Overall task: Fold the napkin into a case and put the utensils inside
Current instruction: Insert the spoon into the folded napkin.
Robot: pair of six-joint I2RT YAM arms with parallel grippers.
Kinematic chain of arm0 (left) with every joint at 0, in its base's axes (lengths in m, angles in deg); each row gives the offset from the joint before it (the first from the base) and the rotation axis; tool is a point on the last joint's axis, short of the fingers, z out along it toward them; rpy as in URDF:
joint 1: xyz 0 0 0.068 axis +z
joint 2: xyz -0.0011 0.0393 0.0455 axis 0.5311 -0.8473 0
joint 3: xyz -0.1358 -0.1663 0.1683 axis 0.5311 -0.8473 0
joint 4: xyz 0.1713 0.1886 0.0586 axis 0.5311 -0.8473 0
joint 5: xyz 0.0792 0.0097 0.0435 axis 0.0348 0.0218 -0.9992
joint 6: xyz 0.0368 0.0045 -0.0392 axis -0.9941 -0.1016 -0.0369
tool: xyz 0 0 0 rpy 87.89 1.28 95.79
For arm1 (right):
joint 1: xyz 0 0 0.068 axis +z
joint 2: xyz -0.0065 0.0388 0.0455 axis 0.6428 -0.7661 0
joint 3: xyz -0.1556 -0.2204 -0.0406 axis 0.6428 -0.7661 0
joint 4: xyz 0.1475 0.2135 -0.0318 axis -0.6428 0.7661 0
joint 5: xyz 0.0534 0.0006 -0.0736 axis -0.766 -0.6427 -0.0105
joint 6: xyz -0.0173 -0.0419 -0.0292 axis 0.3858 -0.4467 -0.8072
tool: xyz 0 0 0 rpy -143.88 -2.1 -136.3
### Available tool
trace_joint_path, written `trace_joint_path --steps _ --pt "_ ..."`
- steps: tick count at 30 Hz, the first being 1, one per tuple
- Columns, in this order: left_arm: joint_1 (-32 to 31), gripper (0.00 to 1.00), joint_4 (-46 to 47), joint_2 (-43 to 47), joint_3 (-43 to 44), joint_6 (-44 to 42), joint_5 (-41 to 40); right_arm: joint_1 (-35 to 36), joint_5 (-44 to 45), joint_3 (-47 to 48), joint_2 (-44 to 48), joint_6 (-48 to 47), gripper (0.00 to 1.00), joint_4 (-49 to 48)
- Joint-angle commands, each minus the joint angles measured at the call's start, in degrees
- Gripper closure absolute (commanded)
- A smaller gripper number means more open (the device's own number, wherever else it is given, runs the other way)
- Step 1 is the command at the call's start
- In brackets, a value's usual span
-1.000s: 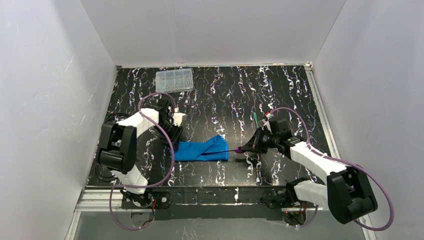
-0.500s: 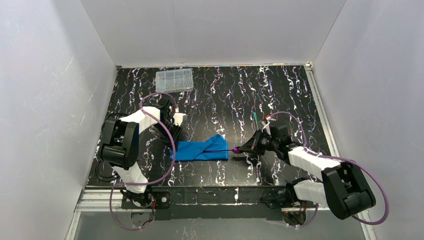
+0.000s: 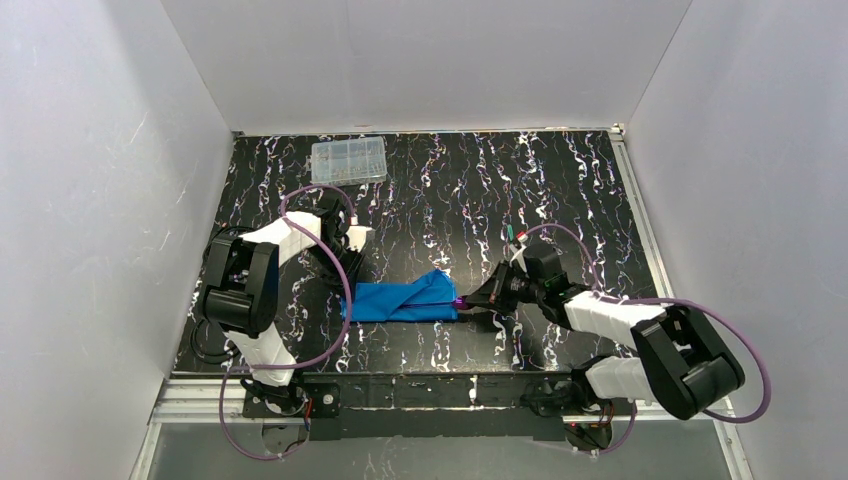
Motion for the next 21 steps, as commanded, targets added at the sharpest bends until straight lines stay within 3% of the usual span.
trace_joint_path --steps 1,21 --pt "0.14 0.86 -1.68 -0.15 1.12 -0.71 0.93 2.7 3.71 2.8 -1.83 1.48 0.99 -4.53" --pt "0.2 0.88 -2.33 0.14 1.31 -1.2 1.13 8.67 10.19 7.68 -11.12 2.3 0.99 -7.37"
